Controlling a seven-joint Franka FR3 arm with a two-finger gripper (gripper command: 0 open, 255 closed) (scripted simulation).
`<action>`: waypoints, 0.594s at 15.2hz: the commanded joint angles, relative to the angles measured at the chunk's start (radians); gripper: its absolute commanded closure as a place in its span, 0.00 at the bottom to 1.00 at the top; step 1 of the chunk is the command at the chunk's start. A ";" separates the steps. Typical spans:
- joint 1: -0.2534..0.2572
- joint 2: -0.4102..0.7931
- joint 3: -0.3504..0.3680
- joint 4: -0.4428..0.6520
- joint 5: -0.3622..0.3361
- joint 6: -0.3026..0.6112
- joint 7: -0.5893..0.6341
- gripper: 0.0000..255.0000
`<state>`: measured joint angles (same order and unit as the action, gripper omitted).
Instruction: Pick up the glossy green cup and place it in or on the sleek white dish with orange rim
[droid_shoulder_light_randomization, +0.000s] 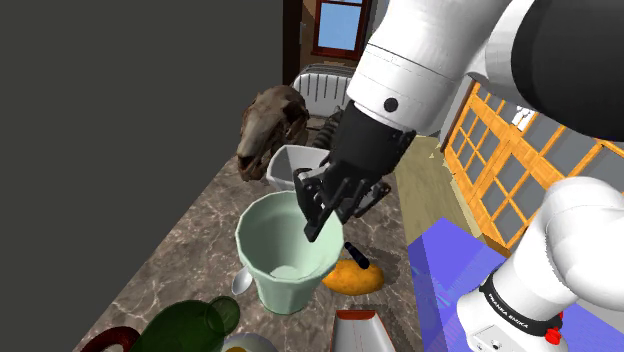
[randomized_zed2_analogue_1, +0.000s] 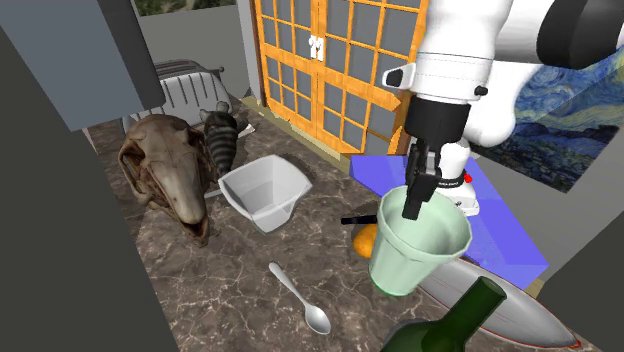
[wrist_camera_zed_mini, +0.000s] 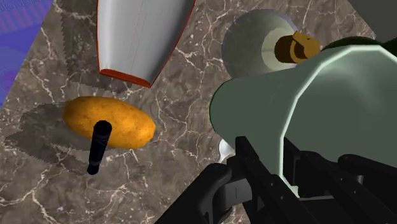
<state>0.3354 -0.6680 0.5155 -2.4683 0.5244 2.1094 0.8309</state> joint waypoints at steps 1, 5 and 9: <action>0.035 -0.076 0.004 -0.035 0.021 -0.032 0.029 1.00; 0.105 -0.217 0.012 -0.090 0.053 -0.105 0.096 1.00; 0.178 -0.348 0.029 -0.125 0.079 -0.185 0.177 1.00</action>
<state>0.4957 -0.9822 0.5415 -2.5845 0.5972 1.9458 0.9877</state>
